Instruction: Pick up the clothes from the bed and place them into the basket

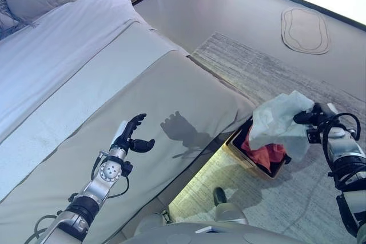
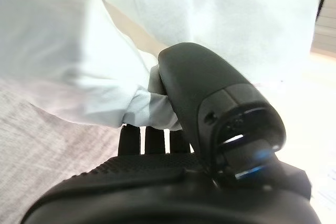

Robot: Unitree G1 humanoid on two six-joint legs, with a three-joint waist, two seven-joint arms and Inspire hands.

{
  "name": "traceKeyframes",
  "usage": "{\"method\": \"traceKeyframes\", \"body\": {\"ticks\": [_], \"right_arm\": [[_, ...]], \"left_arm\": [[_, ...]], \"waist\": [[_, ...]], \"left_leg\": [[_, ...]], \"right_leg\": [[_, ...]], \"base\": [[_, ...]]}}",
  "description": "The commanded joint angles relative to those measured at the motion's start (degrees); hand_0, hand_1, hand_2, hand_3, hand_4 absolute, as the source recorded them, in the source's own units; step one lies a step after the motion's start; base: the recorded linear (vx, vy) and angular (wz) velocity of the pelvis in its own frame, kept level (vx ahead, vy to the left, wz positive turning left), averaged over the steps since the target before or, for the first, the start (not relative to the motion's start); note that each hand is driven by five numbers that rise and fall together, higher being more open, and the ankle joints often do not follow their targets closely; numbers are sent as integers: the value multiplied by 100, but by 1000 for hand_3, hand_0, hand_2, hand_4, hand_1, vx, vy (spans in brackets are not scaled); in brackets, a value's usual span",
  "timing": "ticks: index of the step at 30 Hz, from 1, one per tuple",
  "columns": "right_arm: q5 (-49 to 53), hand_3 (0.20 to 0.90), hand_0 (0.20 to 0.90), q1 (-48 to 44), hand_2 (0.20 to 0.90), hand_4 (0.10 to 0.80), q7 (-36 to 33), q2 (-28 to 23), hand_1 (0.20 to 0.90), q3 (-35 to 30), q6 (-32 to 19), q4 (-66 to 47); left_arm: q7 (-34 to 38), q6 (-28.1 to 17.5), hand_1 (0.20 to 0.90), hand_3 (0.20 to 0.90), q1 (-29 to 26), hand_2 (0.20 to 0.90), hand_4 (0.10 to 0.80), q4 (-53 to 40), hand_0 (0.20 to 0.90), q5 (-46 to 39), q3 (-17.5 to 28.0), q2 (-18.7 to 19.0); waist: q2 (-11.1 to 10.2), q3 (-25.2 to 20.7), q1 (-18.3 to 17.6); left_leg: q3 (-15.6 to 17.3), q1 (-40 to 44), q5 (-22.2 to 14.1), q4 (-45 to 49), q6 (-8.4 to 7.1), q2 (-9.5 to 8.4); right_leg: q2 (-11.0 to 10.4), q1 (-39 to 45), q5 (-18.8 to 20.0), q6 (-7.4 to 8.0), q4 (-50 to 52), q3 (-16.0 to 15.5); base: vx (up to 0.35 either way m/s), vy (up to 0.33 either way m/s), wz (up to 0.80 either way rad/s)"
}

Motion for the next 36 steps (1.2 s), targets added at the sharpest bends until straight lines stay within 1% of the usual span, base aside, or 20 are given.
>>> {"method": "traceKeyframes", "body": {"ticks": [1, 2, 3, 4, 5, 6, 14, 27, 31, 36], "right_arm": [[-316, 200, 300, -1056, 300, 100, -194, -362, 300, 228, -481, 265], [-379, 200, 300, -1085, 300, 100, -217, -334, 300, 246, -463, 387], [-440, 288, 375, -1095, 375, 188, -222, -321, 375, 248, -465, 483], [-498, 444, 509, -1099, 509, 344, -227, -311, 509, 256, -422, 568], [-561, 494, 552, -1099, 552, 394, -247, -306, 552, 261, -398, 673], [-567, 900, 900, -1092, 900, 800, -255, -298, 900, 273, -414, 735], [-621, 900, 900, -1168, 900, 800, -360, -260, 900, 350, -452, 992], [-674, 900, 900, -992, 900, 800, -506, -317, 900, 228, -481, 850], [-771, 900, 900, -983, 900, 800, -521, -344, 900, 247, -493, 704], [-1203, 900, 900, -1029, 900, 800, -574, -346, 900, 419, -595, 278]], "left_arm": [[147, -356, 900, 900, -614, 900, 800, -377, 900, 26, -127, 139], [153, -370, 900, 900, -621, 900, 800, -369, 900, 14, -145, 139], [152, -379, 900, 900, -625, 900, 800, -366, 900, 3, -153, 136], [150, -397, 900, 900, -620, 900, 800, -369, 900, -10, -158, 138], [152, -404, 900, 900, -619, 900, 800, -375, 900, -16, -163, 141], [151, -387, 900, 900, -621, 900, 800, -392, 900, -28, -166, 148], [139, -370, 900, 900, -686, 900, 800, -413, 900, -72, -243, 187], [99, -385, 900, 900, -576, 900, 800, -388, 900, -47, -201, 210], [112, -391, 900, 900, -536, 900, 800, -380, 900, -56, -201, 201], [140, -348, 900, 900, -473, 900, 800, -323, 900, -47, -165, 137]], "waist": [[16, -64, 223], [37, -44, 236], [51, -36, 245], [67, -25, 256], [80, -17, 266], [86, -15, 274], [109, 2, 326], [75, -56, 294], [67, -74, 294], [19, -119, 340]], "left_leg": [[-182, 264, -662, 12, -240, 89], [-195, 251, -658, 12, -243, 83], [-206, 243, -655, 12, -245, 78], [-215, 238, -653, 12, -246, 75], [-220, 233, -650, 12, -246, 75], [-226, 231, -650, 12, -243, 72], [-277, 217, -636, 12, -245, 73], [-260, 264, -621, 12, -254, 105], [-265, 273, -611, 12, -260, 113], [-311, 274, -603, 12, -272, 121]], "right_leg": [[11, -259, 71, -43, 43, -128], [5, -273, 75, -40, 40, -128], [1, -277, 80, -37, 35, -129], [-5, -277, 80, -36, 28, -134], [-8, -278, 76, -36, 28, -138], [-8, -277, 77, -36, 28, -138], [-22, -278, 76, -37, 28, -174], [7, -224, 65, -41, 28, -150], [13, -209, 63, -47, 28, -151], [7, -178, 47, -54, 28, -202]], "base": [[-10, -4, 3], [0, 0, 0], [0, 0, 0], [0, 0, 0], [0, 0, 0], [0, 0, 0], [0, 0, 0], [0, 0, 0], [0, 0, 0], [0, -2, 1]]}}
